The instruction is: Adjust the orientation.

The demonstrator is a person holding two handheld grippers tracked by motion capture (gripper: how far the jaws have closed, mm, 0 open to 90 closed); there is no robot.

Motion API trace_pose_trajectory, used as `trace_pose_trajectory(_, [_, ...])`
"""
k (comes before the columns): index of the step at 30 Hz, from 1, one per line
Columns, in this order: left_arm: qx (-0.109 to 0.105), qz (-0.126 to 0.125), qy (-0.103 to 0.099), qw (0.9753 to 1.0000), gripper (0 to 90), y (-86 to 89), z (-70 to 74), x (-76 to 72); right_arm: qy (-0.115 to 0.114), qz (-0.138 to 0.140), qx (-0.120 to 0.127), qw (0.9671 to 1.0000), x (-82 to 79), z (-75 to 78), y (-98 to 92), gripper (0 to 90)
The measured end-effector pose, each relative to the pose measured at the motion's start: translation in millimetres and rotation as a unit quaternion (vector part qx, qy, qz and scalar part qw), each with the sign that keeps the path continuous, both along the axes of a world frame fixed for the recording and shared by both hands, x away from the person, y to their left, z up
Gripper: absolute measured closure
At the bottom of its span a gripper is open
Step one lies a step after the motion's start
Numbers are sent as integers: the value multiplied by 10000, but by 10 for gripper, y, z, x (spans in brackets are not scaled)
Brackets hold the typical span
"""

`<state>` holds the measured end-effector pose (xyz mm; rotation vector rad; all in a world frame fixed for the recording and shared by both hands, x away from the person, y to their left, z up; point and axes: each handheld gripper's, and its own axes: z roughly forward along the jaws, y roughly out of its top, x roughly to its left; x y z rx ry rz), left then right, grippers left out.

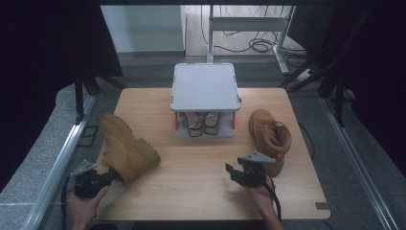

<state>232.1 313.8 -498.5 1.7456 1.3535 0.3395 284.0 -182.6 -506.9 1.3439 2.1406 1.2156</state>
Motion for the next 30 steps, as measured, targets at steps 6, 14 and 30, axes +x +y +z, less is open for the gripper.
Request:
trace_pose_trajectory(6, [-1, -33, -60, 10000, 895, -40, 78, 60, -5, -18, 8, 10000, 2, 0, -12, 428])
trace_pose_trajectory(14, [41, -93, -206, 9997, 894, -123, 200, 164, -6, -23, 3, 10000, 0, 2, -17, 428])
trace_pose_trajectory(30, [221, -476, -488, 9974, 892, -495, 470, 508, -13, -51, -23, 10000, 5, -4, -44, 427])
